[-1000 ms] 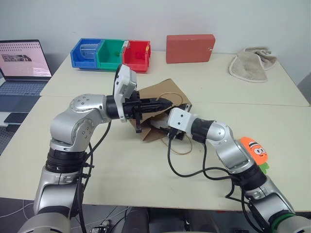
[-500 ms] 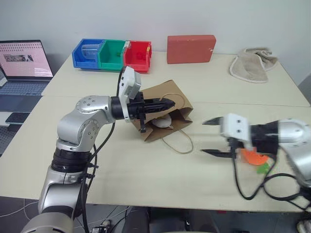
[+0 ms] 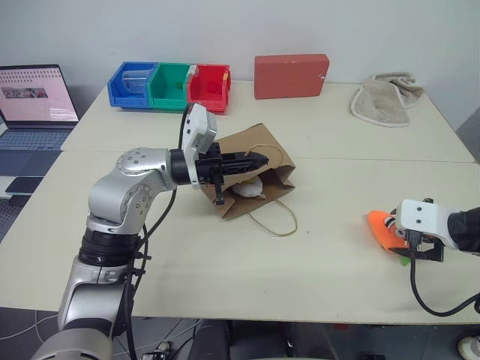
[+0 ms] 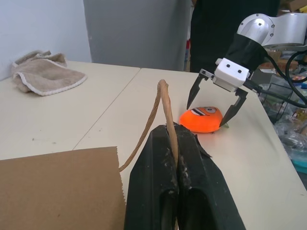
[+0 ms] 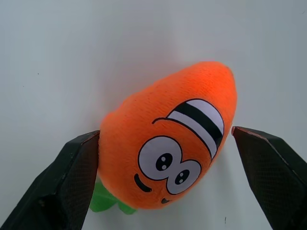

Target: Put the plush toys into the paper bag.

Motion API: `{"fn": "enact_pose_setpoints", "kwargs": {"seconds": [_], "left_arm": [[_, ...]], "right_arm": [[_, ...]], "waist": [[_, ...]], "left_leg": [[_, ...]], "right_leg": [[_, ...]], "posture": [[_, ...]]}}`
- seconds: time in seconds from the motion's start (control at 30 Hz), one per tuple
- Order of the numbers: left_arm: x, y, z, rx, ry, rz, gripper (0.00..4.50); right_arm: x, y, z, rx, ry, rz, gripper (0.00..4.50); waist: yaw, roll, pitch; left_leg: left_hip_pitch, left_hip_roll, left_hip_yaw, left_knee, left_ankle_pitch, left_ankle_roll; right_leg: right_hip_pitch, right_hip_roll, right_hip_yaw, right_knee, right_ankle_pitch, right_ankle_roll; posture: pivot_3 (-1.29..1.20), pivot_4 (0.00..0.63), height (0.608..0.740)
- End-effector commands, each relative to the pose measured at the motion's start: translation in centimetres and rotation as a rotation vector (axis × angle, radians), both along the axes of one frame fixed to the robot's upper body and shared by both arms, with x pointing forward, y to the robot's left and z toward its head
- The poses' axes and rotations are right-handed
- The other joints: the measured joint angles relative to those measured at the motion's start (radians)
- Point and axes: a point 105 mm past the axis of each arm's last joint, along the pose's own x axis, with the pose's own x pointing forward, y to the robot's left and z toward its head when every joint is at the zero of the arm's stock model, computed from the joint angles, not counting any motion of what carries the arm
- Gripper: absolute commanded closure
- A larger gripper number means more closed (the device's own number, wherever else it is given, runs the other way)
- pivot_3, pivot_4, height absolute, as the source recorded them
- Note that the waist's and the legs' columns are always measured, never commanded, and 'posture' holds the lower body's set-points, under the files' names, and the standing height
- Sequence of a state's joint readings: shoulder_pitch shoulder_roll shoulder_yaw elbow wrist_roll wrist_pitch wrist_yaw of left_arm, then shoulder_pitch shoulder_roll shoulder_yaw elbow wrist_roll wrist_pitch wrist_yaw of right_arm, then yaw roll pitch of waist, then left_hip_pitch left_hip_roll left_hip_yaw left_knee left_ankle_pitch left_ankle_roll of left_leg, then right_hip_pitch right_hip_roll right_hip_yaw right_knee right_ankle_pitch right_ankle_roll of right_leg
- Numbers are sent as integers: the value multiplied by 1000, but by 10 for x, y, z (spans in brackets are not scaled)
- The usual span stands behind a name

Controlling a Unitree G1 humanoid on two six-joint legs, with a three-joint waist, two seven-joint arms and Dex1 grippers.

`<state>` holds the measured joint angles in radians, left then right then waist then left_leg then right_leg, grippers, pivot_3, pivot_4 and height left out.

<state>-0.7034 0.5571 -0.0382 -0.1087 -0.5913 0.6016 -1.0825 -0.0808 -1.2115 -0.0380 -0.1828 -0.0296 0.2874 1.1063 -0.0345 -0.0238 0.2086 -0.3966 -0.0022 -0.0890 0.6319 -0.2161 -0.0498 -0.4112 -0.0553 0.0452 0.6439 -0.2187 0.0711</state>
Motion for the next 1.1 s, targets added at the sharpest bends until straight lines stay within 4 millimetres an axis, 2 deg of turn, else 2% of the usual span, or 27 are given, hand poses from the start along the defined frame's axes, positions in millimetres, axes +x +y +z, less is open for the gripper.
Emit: {"fn": "enact_pose_setpoints", "kwargs": {"seconds": [0.03,0.33,0.4,0.63,0.7,0.8,0.87,1.0,1.1], "left_arm": [[-4,3,11,-1,-55,-4,4500],[-2,5,11,2,-56,0,4500],[-2,5,13,-3,-56,0,4500],[-4,4,23,-21,-75,-11,4500],[-6,3,25,-21,-78,-19,4500],[-11,1,25,-21,-78,-30,4500],[-11,1,25,-23,-77,-30,4500],[-13,-1,24,-21,-75,-38,4500],[-15,-2,25,-20,-75,-42,4500]], "right_arm": [[7,-3,7,-27,-48,9,1273],[7,1,5,-10,-42,39,4447],[8,12,12,37,-60,73,4478],[2,97,46,326,-93,290,4478],[3,110,49,360,-106,312,4478],[11,149,50,448,-148,363,4478],[14,165,47,478,-151,381,4478],[32,202,46,543,-210,376,4478],[49,215,44,519,-289,355,4478]], "waist": [[0,0,0],[1,0,0],[1,0,0],[-5,0,0],[-1,0,0],[0,-1,0],[1,0,0],[1,0,0],[2,0,0]], "left_leg": [[0,0,0,0,0,0],[0,0,0,0,0,0],[0,0,0,0,0,0],[1,1,-1,0,0,0],[1,0,-1,0,0,0],[0,0,-1,0,0,0],[0,0,-1,0,0,0],[-1,0,-3,0,0,0],[-1,0,-3,0,0,0]], "right_leg": [[0,0,0,0,0,0],[0,0,0,0,0,0],[0,0,0,0,0,0],[0,0,0,1,0,0],[1,0,-1,1,0,0],[0,0,-1,0,0,1],[0,0,-1,0,0,0],[-1,0,-2,1,0,0],[-1,0,-2,1,0,0]], "posture": [[0,150,740],[0,150,740],[0,150,740],[0,150,740],[0,150,740],[0,150,740],[0,150,740],[0,150,740],[0,150,740]]}}
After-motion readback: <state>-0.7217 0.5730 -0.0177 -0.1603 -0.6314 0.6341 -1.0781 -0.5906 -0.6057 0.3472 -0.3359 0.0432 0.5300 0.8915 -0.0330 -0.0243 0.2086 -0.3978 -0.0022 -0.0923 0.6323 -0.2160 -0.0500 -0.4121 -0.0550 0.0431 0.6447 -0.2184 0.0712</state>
